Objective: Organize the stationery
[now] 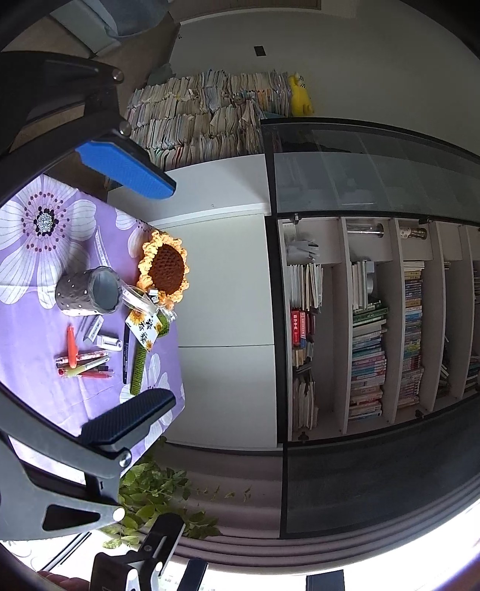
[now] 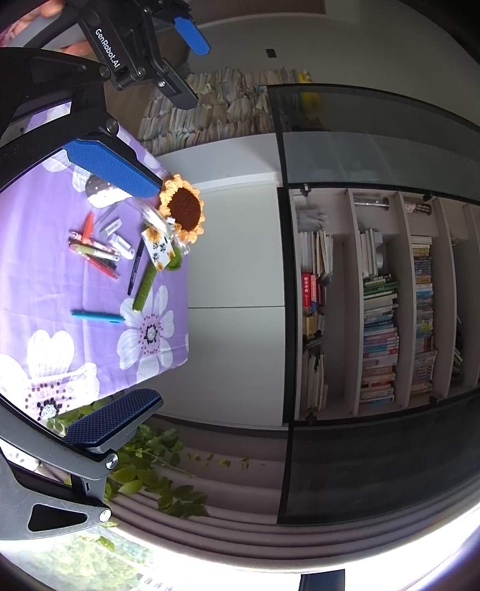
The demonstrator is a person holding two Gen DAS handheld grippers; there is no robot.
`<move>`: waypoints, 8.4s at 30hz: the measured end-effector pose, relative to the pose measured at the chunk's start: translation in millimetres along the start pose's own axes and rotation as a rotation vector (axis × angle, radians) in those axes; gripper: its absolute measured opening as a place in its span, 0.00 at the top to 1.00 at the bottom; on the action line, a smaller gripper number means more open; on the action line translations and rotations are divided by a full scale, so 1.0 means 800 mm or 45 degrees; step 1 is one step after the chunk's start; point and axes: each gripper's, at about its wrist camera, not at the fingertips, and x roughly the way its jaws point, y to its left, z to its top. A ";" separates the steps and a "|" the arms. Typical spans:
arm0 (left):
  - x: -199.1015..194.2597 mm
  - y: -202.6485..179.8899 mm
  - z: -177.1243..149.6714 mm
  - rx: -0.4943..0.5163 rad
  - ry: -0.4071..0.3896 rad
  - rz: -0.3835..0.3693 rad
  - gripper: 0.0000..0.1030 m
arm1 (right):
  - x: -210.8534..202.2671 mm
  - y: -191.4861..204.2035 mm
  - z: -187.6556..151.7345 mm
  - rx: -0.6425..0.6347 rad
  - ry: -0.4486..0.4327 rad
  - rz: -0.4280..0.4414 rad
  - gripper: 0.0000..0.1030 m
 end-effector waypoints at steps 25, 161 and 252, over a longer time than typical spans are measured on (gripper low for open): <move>0.131 0.040 -0.115 0.007 0.462 -0.007 0.01 | 0.098 -0.025 -0.039 0.048 0.262 -0.073 0.00; 0.305 0.059 -0.161 -0.034 0.603 -0.457 0.31 | 0.429 0.047 -0.096 0.152 1.067 0.254 0.73; 0.306 0.059 -0.161 -0.034 0.603 -0.456 0.31 | 0.311 0.147 0.036 -0.009 0.591 0.634 0.90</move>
